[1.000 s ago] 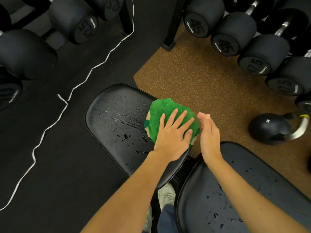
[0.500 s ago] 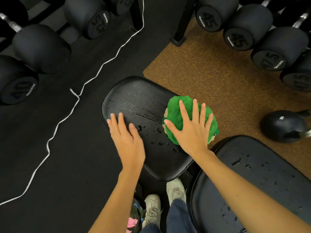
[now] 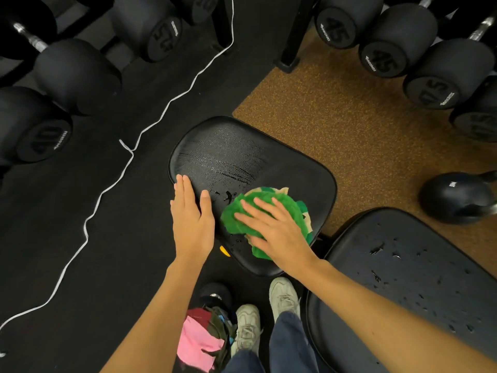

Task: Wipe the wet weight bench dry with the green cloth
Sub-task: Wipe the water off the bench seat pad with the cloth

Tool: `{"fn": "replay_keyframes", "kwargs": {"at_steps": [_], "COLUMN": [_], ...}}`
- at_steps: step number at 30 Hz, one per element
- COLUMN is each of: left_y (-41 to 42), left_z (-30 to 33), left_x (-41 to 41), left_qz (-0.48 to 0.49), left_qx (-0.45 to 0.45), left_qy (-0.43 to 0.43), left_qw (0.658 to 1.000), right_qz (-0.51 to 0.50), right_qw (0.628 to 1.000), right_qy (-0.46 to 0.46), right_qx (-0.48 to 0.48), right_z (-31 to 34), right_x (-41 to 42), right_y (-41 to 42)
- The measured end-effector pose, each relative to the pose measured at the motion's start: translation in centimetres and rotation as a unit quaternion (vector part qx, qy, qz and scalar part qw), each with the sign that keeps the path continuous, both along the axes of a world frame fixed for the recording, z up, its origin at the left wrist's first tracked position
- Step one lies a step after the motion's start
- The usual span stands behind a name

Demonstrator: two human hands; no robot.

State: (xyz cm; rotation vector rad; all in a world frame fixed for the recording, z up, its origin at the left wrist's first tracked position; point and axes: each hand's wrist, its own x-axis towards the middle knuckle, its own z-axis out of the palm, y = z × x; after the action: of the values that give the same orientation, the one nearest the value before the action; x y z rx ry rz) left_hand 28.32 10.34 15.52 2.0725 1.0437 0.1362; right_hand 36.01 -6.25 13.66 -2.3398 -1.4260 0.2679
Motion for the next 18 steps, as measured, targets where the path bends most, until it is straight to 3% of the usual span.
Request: {"fn": "replay_keyframes", "kwargs": {"at_steps": [3, 6, 11, 14, 18], "left_y": [0.2, 0.1, 0.2, 0.3, 0.5], "left_z": [0.0, -0.1, -0.5, -0.6, -0.6], "left_x": [-0.2, -0.3, -0.4, -0.6, -0.7], "left_qz": [-0.022, -0.046, -0.060, -0.065, -0.071], "left_qx": [0.011, 0.034, 0.049, 0.052, 0.053], "left_qy": [0.017, 0.039, 0.047, 0.048, 0.049], "left_qw": [1.000, 0.998, 0.996, 0.995, 0.995], "right_qz": [0.069, 0.040, -0.128, -0.182, -0.173], "right_qw": [0.990, 0.978, 0.979, 0.969, 0.978], "right_qy": [0.118, 0.193, 0.119, 0.168, 0.090], "right_qx": [0.024, 0.069, 0.107, 0.018, -0.077], "right_z": [0.7, 2.5, 4.9, 3.8, 1.7], "right_x": [-0.2, 1.5, 7.5, 9.3, 8.6], "right_y": [-1.0, -2.1, -4.5, -5.1, -4.4]}}
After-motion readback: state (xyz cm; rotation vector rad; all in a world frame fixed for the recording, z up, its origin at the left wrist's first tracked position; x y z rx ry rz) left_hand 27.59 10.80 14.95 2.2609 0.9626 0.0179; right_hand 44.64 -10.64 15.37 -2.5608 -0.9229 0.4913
